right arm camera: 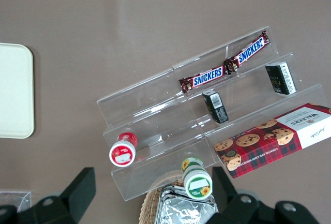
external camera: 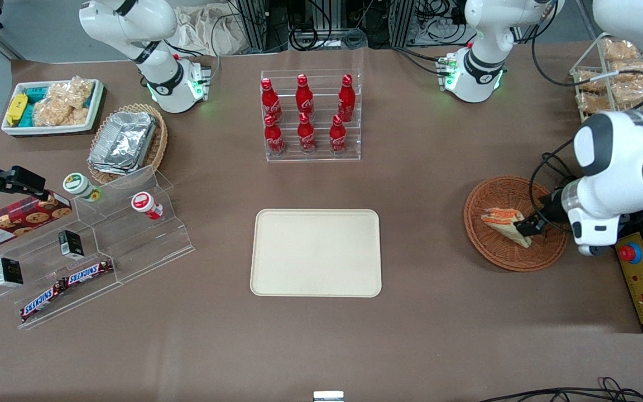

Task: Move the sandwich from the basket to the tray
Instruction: 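Lower the left gripper and close it on the sandwich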

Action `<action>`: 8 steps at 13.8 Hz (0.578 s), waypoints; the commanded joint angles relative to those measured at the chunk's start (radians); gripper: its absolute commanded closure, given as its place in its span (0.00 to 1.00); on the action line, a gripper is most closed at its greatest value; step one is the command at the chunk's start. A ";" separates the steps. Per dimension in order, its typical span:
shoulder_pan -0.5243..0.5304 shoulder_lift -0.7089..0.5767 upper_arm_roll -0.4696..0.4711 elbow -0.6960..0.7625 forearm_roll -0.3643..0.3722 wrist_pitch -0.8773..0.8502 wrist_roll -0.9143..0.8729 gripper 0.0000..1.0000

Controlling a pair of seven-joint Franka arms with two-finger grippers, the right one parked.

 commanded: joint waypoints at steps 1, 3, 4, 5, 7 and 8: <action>0.005 0.042 -0.001 -0.017 0.005 0.051 -0.054 0.00; 0.005 0.042 0.021 -0.078 0.030 0.121 -0.091 0.00; 0.005 0.047 0.021 -0.112 0.037 0.169 -0.108 0.00; 0.005 0.048 0.021 -0.140 0.037 0.218 -0.118 0.00; 0.005 0.051 0.022 -0.172 0.041 0.252 -0.120 0.00; 0.005 0.056 0.022 -0.178 0.049 0.258 -0.120 0.00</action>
